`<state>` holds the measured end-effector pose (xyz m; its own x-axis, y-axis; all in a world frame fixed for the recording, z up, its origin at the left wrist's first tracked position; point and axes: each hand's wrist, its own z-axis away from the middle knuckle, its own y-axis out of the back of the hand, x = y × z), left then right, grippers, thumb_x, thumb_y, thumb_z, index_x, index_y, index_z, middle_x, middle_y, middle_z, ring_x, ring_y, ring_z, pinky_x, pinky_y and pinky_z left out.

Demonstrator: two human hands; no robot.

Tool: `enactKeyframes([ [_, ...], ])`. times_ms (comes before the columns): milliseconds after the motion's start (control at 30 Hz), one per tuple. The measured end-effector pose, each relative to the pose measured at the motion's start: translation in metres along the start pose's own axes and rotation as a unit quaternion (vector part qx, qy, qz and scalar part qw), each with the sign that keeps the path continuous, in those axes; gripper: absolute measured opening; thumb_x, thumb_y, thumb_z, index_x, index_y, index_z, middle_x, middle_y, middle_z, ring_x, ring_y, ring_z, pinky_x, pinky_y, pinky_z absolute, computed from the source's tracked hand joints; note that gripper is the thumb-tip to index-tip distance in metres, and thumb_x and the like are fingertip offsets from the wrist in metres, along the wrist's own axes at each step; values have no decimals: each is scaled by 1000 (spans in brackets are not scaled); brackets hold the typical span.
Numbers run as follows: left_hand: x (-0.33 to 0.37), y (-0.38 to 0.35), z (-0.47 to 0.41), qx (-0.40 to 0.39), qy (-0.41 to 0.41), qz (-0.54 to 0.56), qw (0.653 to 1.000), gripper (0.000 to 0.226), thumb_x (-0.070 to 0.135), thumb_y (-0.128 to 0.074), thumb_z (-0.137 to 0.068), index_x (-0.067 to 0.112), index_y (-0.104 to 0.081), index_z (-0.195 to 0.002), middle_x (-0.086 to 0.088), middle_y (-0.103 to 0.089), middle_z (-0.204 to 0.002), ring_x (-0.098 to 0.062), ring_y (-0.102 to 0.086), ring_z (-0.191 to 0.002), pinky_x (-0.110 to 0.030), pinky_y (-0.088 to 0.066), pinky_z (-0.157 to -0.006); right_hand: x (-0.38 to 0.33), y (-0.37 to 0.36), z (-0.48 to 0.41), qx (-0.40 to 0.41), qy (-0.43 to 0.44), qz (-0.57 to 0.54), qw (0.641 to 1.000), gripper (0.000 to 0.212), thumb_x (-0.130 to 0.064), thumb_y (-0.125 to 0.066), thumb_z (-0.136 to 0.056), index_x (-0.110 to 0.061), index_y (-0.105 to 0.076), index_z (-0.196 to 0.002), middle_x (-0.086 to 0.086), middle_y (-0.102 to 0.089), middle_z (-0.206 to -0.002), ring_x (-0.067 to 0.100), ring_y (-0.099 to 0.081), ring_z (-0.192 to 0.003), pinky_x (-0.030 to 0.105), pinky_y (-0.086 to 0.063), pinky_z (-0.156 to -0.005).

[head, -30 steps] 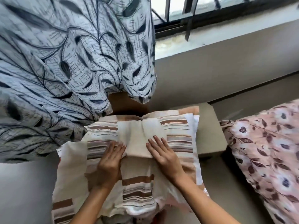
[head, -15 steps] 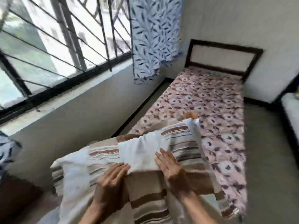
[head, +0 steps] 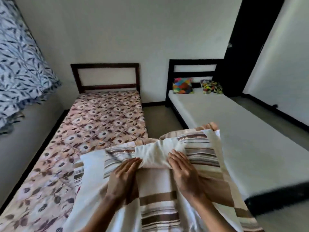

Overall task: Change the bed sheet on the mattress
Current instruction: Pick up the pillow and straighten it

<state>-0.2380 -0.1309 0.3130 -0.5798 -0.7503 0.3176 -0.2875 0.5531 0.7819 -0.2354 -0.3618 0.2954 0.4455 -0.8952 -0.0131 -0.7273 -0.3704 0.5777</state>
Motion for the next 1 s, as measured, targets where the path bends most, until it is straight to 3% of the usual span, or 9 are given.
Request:
enactKeyframes([
  [267, -27, -91, -139, -8, -71, 27, 997, 38, 10, -43, -80, 6, -68, -109, -6, -67, -113, -20, -65, -102, -31, -50, -86, 128, -54, -48, 29, -27, 26, 999, 46, -14, -31, -103, 1, -72, -89, 13, -70, -100, 22, -58, -107, 31, -40, -102],
  [500, -60, -166, -258, -1, -71, -11, 997, 36, 12, -45, -78, 7, -69, -104, -4, -69, -106, -19, -67, -94, -24, -47, -81, 238, -143, -87, 21, -64, 3, 998, 33, -8, -40, -94, -2, -72, -90, 11, -71, -99, 22, -66, -98, 27, -40, -101],
  [634, -82, -216, -323, -7, -48, -38, 998, 35, 14, -44, -78, 6, -69, -101, -5, -70, -101, -19, -68, -89, -22, -46, -79, 305, -193, -115, 6, -75, -12, 997, 25, -9, -48, -84, -3, -72, -87, 9, -71, -93, 19, -66, -91, 20, -39, -99],
  [800, -103, -258, -410, 2, 2, -27, 1000, 36, 16, -44, -79, 10, -69, -104, -2, -69, -104, -16, -67, -95, -19, -44, -84, 386, -252, -177, 28, -34, -47, 998, 55, -26, -30, -103, -6, -74, -78, 5, -72, -83, 17, -70, -81, 20, -47, -88],
  [1000, -148, -283, -498, 30, 108, -60, 992, 40, 24, -40, -82, 14, -67, -110, -3, -69, -110, -16, -66, -99, -21, -48, -86, 447, -344, -253, -12, -17, -100, 995, 31, -17, -46, -93, -4, -75, -87, 9, -73, -90, 20, -70, -86, 32, -55, -84],
])
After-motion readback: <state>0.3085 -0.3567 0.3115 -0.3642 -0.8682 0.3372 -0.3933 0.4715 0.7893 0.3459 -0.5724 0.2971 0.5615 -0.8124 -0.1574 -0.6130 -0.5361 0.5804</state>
